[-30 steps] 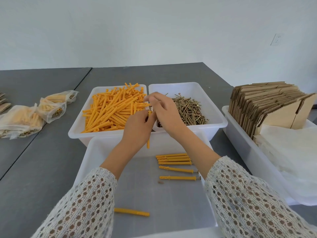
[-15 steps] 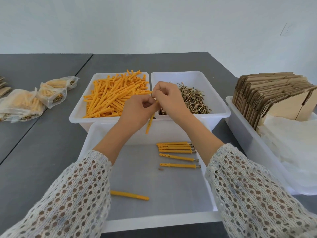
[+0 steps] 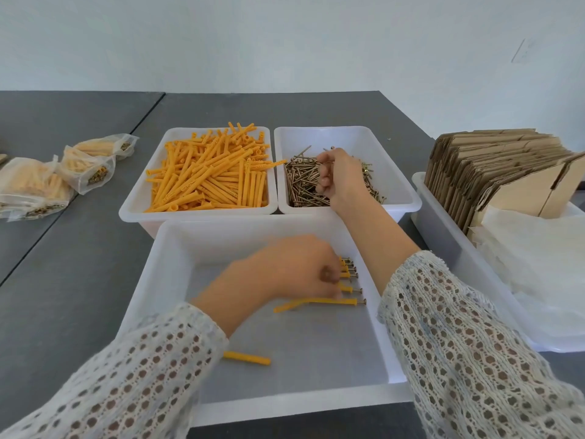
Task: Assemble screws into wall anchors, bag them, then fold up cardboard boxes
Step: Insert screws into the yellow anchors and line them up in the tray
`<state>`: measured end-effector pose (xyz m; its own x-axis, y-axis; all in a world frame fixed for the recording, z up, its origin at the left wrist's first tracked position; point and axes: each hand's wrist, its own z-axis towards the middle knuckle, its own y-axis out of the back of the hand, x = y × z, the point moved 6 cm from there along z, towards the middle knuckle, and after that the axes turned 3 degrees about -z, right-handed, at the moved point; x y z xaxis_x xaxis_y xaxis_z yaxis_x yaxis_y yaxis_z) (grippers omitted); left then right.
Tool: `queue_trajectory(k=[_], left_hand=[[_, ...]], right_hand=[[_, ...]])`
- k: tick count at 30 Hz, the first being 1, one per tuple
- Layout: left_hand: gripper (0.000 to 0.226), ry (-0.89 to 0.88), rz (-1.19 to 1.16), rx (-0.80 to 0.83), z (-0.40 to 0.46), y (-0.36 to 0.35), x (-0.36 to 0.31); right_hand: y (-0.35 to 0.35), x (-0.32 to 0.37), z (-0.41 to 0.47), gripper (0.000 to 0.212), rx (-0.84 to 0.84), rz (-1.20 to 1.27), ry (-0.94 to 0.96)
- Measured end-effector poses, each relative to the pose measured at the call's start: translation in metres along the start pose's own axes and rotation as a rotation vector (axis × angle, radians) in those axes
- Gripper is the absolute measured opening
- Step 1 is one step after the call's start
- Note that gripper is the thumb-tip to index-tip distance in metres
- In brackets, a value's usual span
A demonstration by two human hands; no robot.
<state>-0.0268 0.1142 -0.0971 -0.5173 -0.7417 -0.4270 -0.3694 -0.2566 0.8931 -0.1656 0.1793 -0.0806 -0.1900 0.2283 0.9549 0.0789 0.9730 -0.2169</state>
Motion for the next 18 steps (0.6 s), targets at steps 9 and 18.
queue_trajectory(k=[9, 18], left_hand=[[0.030, -0.142, 0.258, -0.023, 0.013, -0.040, -0.034], [0.029, 0.020, 0.290, -0.165, 0.022, -0.034, -0.013]], right_hand=[[-0.004, -0.002, 0.001, 0.023, 0.051, -0.087, -0.015], [-0.005, -0.004, 0.004, 0.024, 0.054, -0.142, -0.014]])
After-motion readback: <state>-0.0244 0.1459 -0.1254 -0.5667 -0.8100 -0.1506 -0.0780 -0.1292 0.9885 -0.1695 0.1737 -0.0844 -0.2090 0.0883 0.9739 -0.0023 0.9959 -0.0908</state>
